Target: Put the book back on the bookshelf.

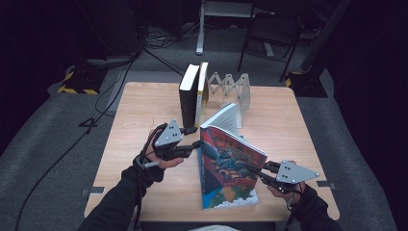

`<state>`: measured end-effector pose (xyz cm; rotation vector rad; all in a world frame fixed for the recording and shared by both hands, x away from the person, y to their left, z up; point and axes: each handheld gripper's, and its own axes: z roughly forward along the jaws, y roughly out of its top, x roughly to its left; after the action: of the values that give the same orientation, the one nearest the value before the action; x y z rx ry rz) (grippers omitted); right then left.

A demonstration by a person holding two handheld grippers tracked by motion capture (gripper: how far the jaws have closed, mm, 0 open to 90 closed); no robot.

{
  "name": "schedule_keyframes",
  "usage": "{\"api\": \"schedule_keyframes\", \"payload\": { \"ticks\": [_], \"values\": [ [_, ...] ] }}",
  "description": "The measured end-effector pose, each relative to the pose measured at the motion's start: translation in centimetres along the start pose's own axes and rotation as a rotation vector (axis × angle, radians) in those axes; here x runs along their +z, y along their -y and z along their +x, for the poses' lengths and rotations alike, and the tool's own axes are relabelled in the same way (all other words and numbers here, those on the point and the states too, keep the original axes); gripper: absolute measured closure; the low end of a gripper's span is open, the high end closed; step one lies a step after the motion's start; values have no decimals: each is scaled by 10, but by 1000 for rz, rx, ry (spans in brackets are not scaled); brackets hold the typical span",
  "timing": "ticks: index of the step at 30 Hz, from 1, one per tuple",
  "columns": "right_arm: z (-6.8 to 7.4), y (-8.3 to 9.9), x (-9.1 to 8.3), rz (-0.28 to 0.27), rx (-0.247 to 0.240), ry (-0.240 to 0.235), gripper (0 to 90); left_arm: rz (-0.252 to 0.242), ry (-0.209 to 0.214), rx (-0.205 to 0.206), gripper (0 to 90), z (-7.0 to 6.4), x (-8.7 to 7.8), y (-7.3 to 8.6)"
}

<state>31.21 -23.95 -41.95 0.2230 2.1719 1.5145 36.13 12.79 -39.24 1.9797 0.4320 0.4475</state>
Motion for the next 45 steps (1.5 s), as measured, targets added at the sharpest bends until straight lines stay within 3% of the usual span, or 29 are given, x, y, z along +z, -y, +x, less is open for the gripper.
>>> {"api": "schedule_keyframes", "payload": {
  "ticks": [2, 4, 8, 12, 16, 21, 26, 28, 29, 35, 39, 45],
  "values": [
    [2, -1, 0, 6, -13, 10, 855, 52, -21, 2, 454, -3, 2, 15],
    [2, -1, 0, 10, -16, 13, 855, 89, -8, -28, 431, -4, 4, 28],
    [2, -1, 0, 10, -10, 14, 854, 136, 4, -34, 348, -10, 7, 40],
    [1, -1, 1, 8, -11, 16, 854, 195, 118, -34, 250, -27, 12, 54],
    [1, -1, 1, 9, -14, 17, 854, 218, 188, -31, 227, -43, 20, 59],
    [1, -1, 2, 11, -17, 21, 852, 189, 231, -41, 242, -58, 34, 49],
    [1, -1, 2, 10, -20, 22, 851, 166, 221, -35, 273, -62, 44, 41],
    [1, -1, 2, 9, -22, 22, 851, 139, 192, -41, 278, -60, 49, 33],
    [1, -1, 2, 9, -21, 23, 851, 114, 176, -64, 283, -56, 51, 29],
    [1, -1, 3, 11, -23, 26, 849, 73, 138, -83, 332, -49, 54, 21],
    [1, -1, 3, 9, -21, 28, 845, 61, 151, -82, 360, -44, 57, 18],
    [-2, 0, 5, 14, -22, 40, 833, 43, 158, -59, 479, -43, 56, 13]
  ]
}}
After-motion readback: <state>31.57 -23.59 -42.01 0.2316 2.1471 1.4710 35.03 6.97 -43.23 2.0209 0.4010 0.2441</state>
